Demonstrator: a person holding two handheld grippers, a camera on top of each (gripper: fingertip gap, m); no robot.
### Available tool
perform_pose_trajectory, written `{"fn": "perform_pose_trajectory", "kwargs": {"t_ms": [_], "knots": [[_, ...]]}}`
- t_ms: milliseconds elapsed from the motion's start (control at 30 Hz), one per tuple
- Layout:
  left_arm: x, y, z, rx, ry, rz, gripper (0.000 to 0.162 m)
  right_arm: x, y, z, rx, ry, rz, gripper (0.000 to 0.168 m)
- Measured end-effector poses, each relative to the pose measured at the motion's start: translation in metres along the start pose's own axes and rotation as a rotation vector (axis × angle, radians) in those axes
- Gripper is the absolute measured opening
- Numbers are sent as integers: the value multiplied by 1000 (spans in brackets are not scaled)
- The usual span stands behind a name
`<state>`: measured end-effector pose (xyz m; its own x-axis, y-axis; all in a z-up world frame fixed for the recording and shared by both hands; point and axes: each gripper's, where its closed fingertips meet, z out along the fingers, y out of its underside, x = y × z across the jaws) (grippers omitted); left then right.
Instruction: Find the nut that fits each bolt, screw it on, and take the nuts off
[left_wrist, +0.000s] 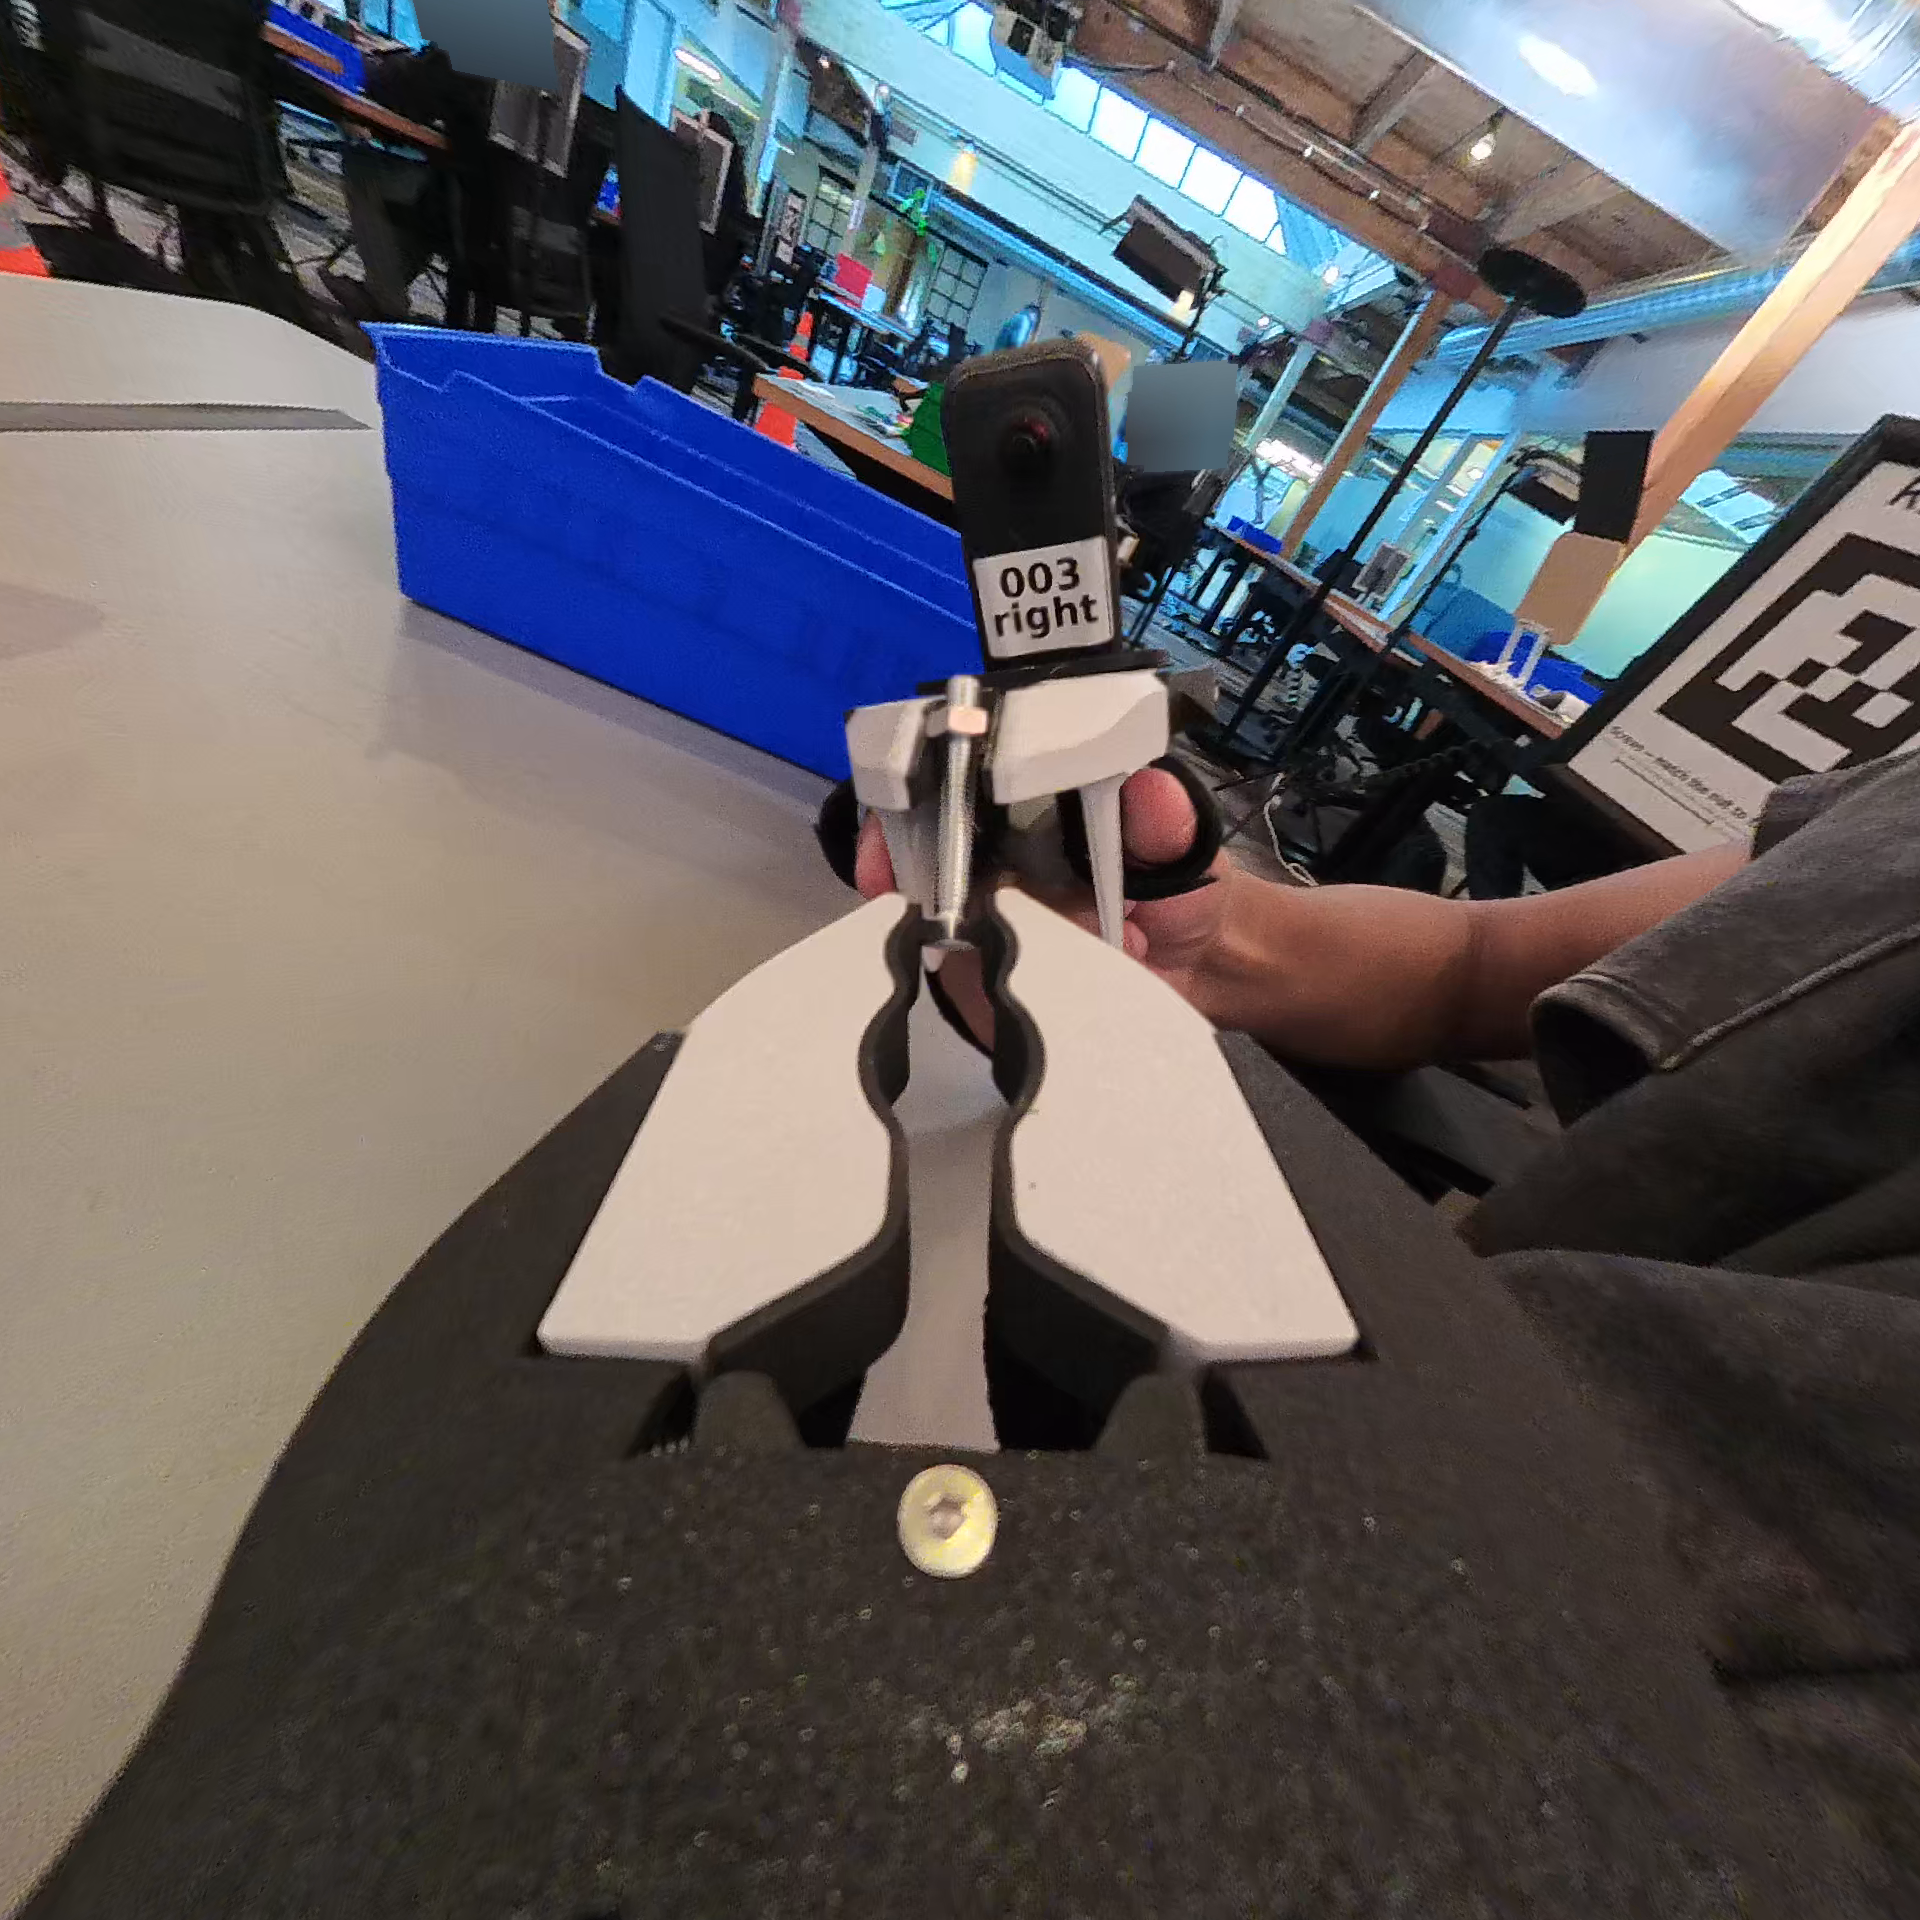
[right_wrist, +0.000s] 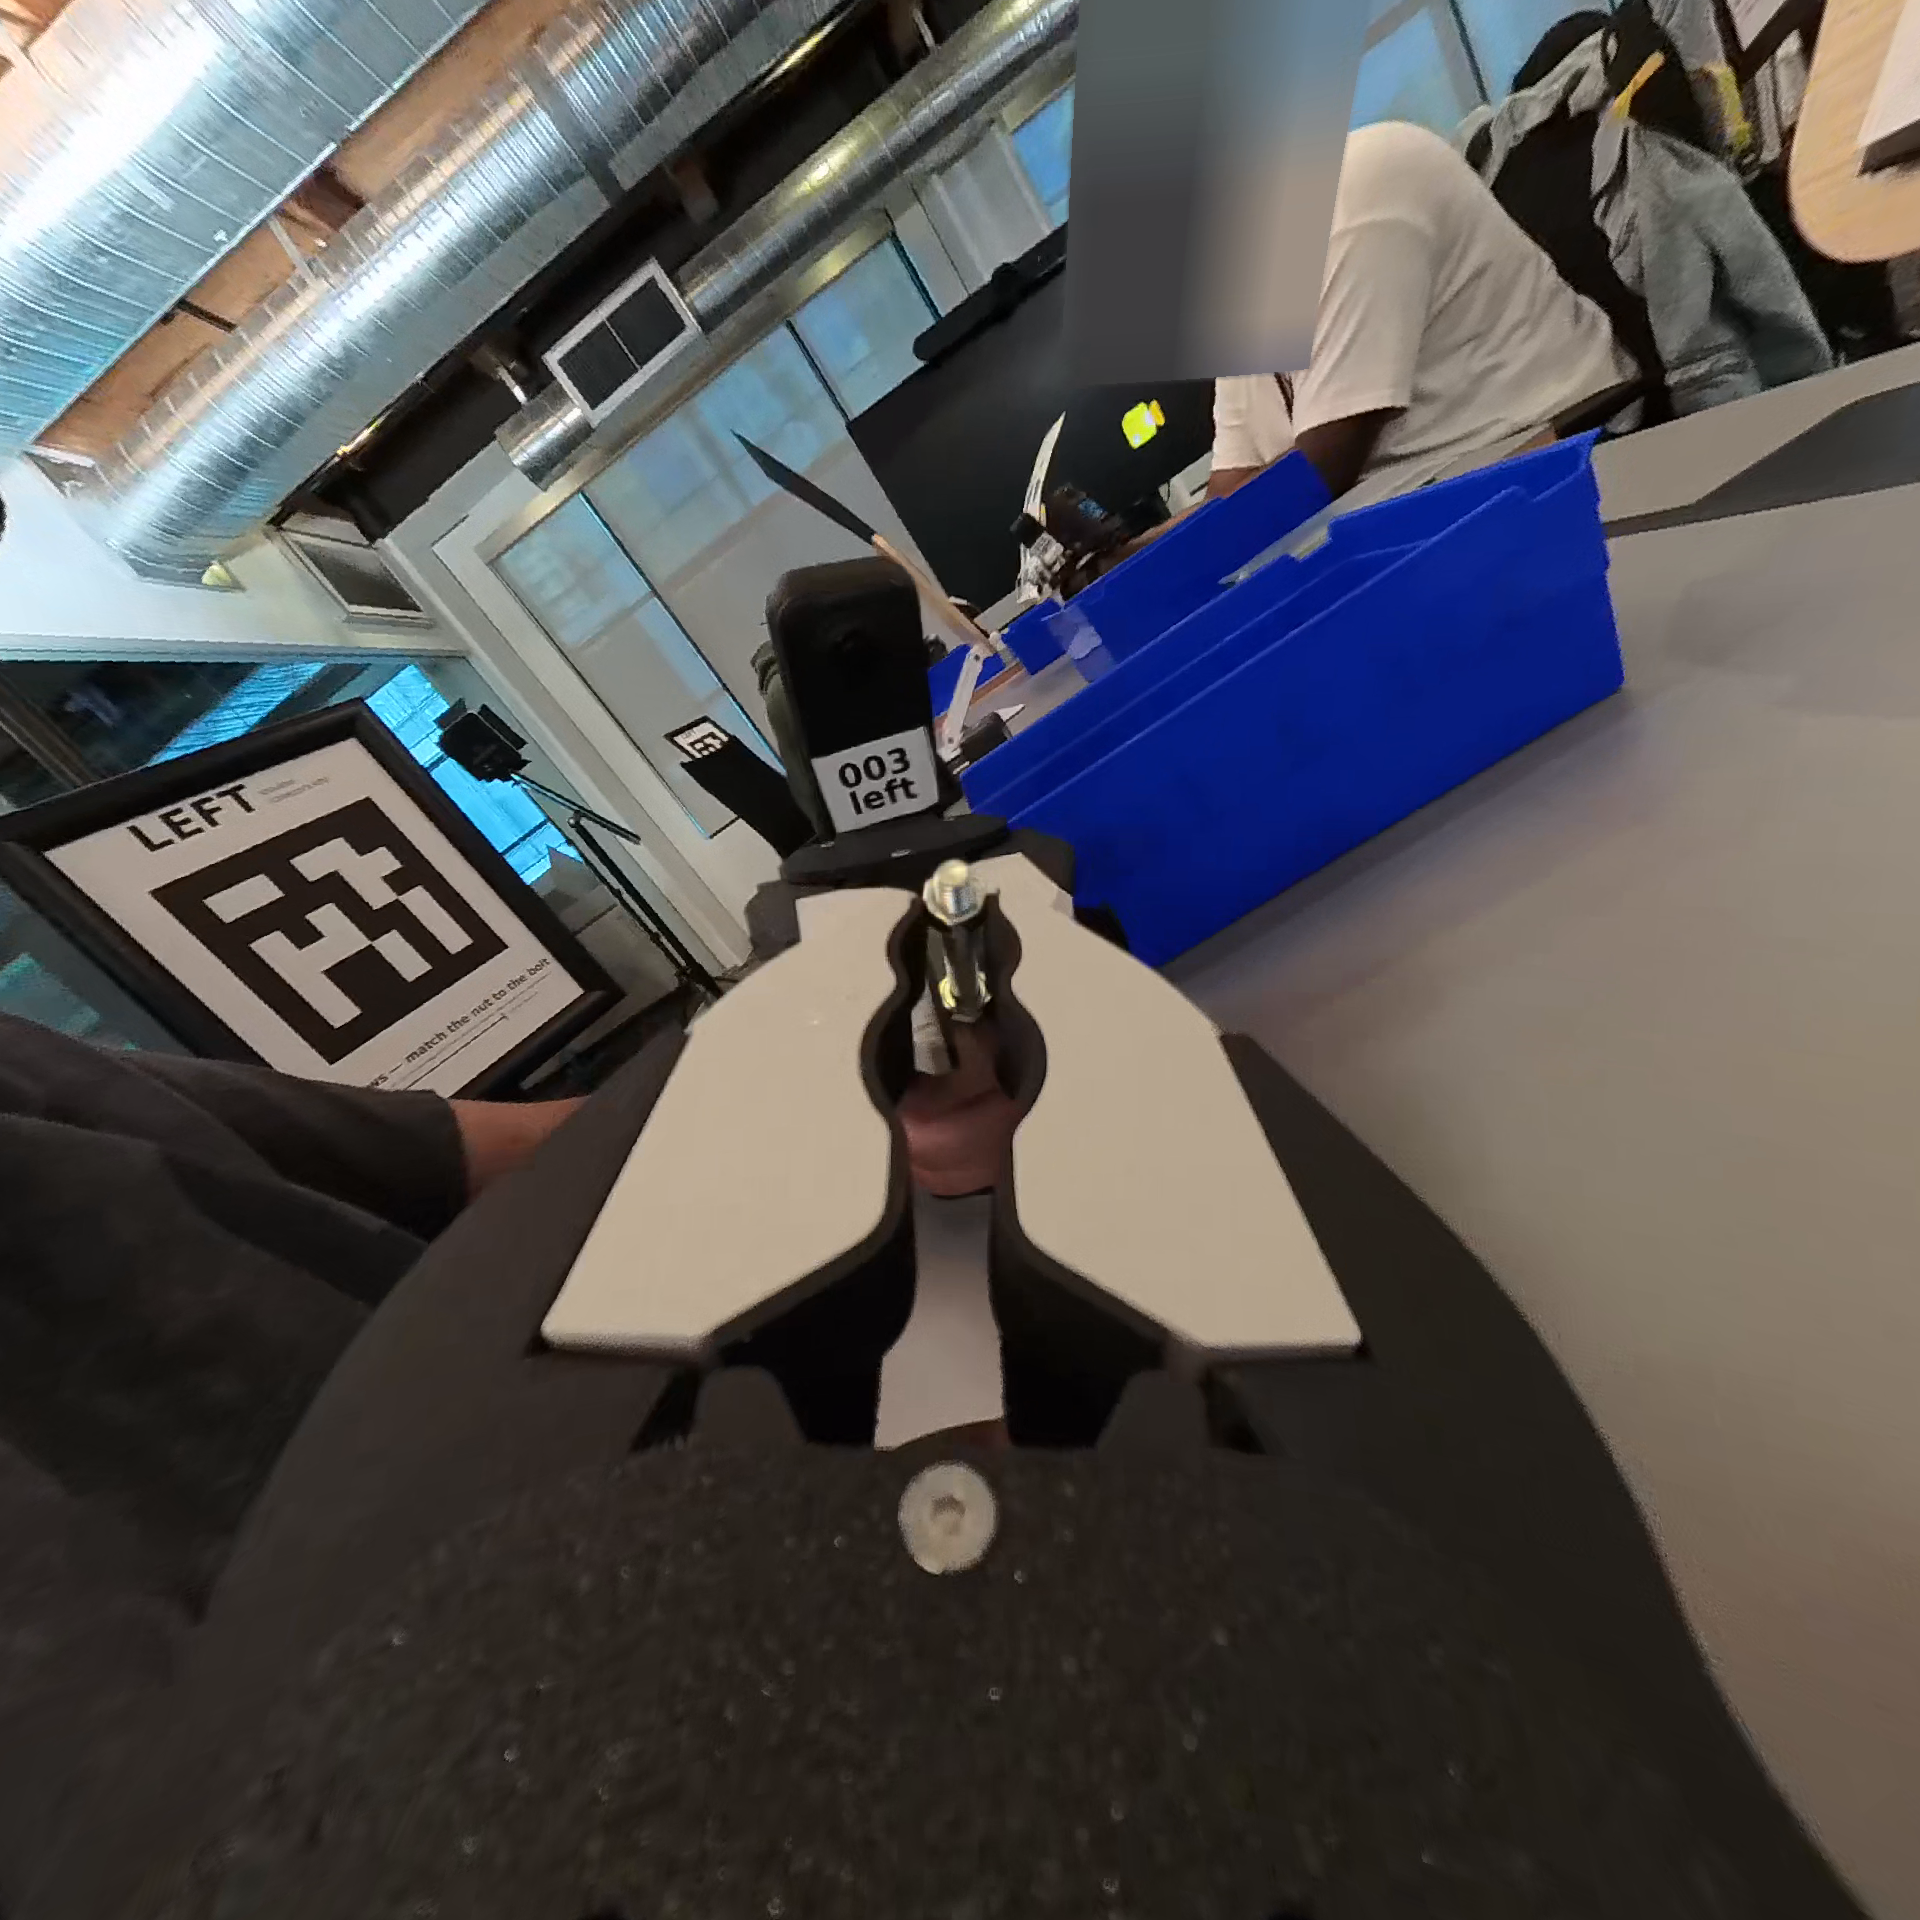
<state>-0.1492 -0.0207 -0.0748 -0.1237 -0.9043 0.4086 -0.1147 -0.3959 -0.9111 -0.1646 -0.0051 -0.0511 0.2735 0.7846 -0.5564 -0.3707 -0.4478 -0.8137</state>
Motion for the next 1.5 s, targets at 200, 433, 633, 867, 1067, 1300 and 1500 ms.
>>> {"fn": "perform_pose_trajectory", "kwargs": {"t_ms": [200, 433, 633, 867, 1067, 1300, 1500], "knots": [[0, -4, -3, -19, -72, 91, 62, 0, -25, -22, 44, 62, -91, 10], [2, -8, -7, -68, -158, 194, 60, -27, -110, -104, -185, 531, -458, 10], [5, -1, 1, -89, -130, 187, 56, 42, -148, -252, -458, 999, -269, 10], [1, 7, 5, -118, -114, 137, 55, 197, -129, -346, -802, 1376, -59, 10], [1, 9, 6, -118, -110, 121, 55, 267, -97, -374, -1208, 1484, 0, 11], [-1, 13, 3, -133, -116, 120, 55, 275, -108, -370, -1196, 1526, -72, 35], [-14, 10, -4, -135, -199, 126, 54, 152, -157, -267, -537, 1353, -431, 34]]}}
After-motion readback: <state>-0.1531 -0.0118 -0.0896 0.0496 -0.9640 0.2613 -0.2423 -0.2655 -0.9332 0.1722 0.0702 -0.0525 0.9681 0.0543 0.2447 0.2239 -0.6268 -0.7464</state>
